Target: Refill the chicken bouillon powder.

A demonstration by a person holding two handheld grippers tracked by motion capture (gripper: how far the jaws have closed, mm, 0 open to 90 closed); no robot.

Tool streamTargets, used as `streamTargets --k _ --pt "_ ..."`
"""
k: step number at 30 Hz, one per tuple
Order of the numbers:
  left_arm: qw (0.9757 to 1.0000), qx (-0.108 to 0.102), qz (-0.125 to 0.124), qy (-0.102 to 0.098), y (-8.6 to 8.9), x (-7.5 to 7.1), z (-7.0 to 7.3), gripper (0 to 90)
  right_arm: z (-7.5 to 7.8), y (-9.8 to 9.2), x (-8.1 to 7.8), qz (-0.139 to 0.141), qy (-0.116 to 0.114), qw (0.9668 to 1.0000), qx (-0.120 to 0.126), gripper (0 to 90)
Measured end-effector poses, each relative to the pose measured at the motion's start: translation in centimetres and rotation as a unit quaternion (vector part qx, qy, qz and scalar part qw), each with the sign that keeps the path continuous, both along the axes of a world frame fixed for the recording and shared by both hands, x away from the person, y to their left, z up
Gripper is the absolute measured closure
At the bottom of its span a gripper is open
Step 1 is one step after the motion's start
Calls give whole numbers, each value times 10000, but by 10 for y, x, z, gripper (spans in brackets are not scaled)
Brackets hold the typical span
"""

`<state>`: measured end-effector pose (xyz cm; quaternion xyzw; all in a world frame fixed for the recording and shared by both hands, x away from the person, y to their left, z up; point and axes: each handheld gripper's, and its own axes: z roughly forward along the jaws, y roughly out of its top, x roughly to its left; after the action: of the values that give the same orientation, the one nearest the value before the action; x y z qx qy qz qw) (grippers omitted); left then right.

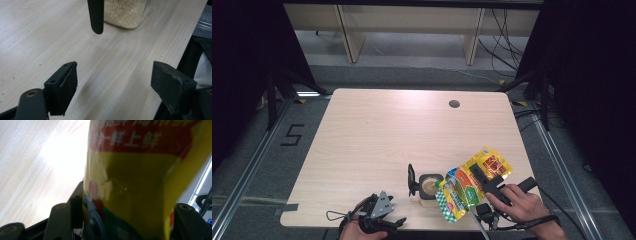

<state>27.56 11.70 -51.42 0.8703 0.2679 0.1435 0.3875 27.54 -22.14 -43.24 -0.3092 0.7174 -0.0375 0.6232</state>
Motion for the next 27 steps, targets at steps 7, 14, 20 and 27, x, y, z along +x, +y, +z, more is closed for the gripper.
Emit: streamTargets --k 7,14,20,27 --pt "10000 -21 20 9 0 -1 0 212 0 0 0 6 10 10000 -4 445" --pt "10000 87 -25 -19 1 1 0 212 0 -1 0 2 -2 10000 83 445" --pt "10000 91 -23 -17 1 1 0 212 0 0 -1 -9 15 10000 77 445" --pt "10000 -1 -2 12 1 1 0 212 1 -1 -1 -33 19 10000 59 445"
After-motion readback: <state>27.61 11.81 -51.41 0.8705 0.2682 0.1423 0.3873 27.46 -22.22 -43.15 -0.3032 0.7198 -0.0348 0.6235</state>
